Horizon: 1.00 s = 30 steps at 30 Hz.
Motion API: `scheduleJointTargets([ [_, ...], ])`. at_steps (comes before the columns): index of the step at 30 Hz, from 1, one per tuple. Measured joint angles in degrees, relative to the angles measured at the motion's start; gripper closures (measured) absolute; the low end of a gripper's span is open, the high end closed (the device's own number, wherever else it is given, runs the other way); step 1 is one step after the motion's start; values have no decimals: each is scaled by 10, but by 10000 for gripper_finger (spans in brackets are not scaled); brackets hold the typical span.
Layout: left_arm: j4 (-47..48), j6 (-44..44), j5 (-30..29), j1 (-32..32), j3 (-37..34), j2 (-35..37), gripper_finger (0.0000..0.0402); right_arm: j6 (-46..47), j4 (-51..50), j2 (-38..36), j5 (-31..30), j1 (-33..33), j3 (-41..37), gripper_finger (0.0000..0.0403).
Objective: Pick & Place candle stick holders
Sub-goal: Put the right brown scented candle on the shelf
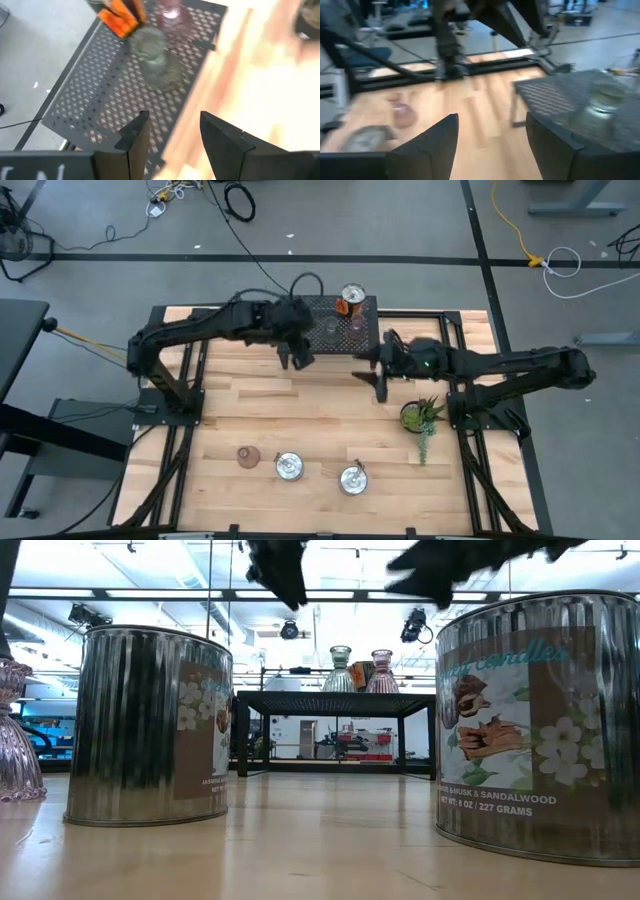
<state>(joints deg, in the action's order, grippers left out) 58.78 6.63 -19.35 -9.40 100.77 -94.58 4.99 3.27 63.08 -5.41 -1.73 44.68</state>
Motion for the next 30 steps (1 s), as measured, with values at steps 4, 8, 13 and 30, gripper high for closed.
scheduleJointTargets([
  [4,16,-6,-34,56,0,13,225,26,-93,4,-80,113,53,179],
  [8,48,16,-114,109,-1,21,225,93,-196,29,-162,219,136,195],
  [13,55,54,-218,178,-43,55,225,178,-287,79,-219,323,231,214],
  [30,-329,68,-255,424,-456,293,225,598,-605,326,-139,404,451,260],
])
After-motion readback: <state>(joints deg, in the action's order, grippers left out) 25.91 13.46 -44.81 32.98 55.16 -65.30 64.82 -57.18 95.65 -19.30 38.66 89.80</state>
